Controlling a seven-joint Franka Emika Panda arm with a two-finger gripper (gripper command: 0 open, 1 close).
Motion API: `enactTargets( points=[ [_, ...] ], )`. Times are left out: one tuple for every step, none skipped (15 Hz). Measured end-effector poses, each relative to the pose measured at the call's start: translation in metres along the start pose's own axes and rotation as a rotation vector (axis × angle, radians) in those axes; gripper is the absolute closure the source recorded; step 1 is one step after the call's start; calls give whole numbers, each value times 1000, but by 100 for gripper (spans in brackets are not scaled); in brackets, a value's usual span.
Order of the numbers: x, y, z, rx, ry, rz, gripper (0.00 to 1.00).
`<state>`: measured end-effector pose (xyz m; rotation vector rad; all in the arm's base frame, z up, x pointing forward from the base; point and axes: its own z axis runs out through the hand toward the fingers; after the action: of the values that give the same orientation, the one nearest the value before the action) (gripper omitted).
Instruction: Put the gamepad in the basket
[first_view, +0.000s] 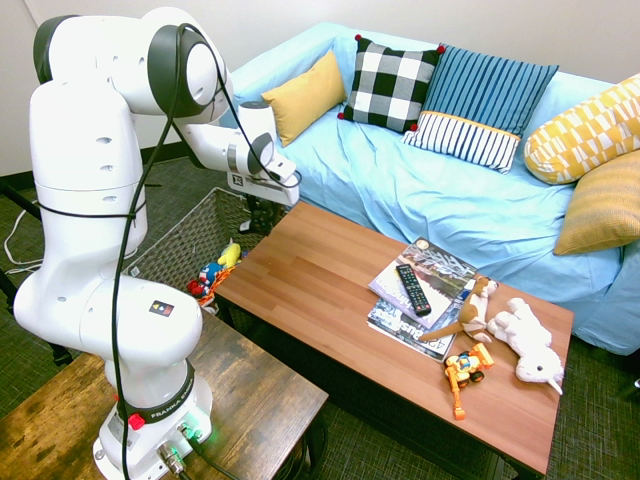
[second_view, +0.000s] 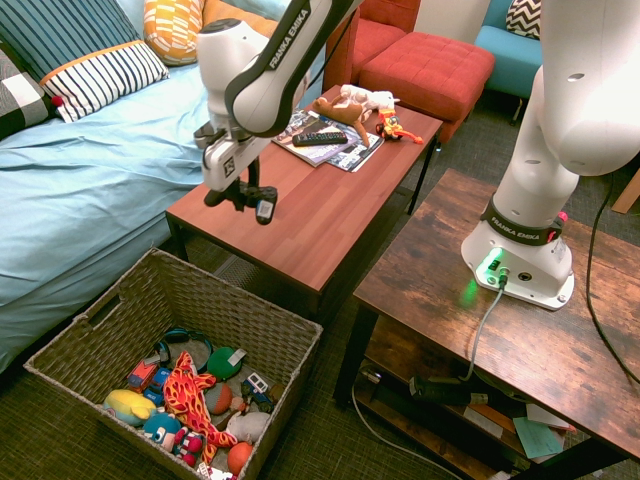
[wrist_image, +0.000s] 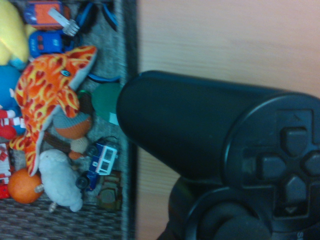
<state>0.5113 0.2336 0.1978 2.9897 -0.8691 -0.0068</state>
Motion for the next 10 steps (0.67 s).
enactTargets(
  points=[
    [-19, -24, 10, -7, 10, -18, 100],
    [-38, -47, 24, -10, 17, -27, 100],
    [-53, -68, 39, -11, 26, -29, 100],
    [-68, -86, 54, -12, 26, -35, 100],
    [-82, -104, 67, -9, 21, -49, 100],
    [-97, -120, 79, -10, 14, -66, 100],
    [-111, -134, 92, -16, 11, -77, 100],
    [-124, -146, 105, -25, 10, -86, 100],
    [-136, -156, 118, -37, 2, -93, 100],
    [-147, -163, 130, -50, -13, -99, 0]
  ],
)
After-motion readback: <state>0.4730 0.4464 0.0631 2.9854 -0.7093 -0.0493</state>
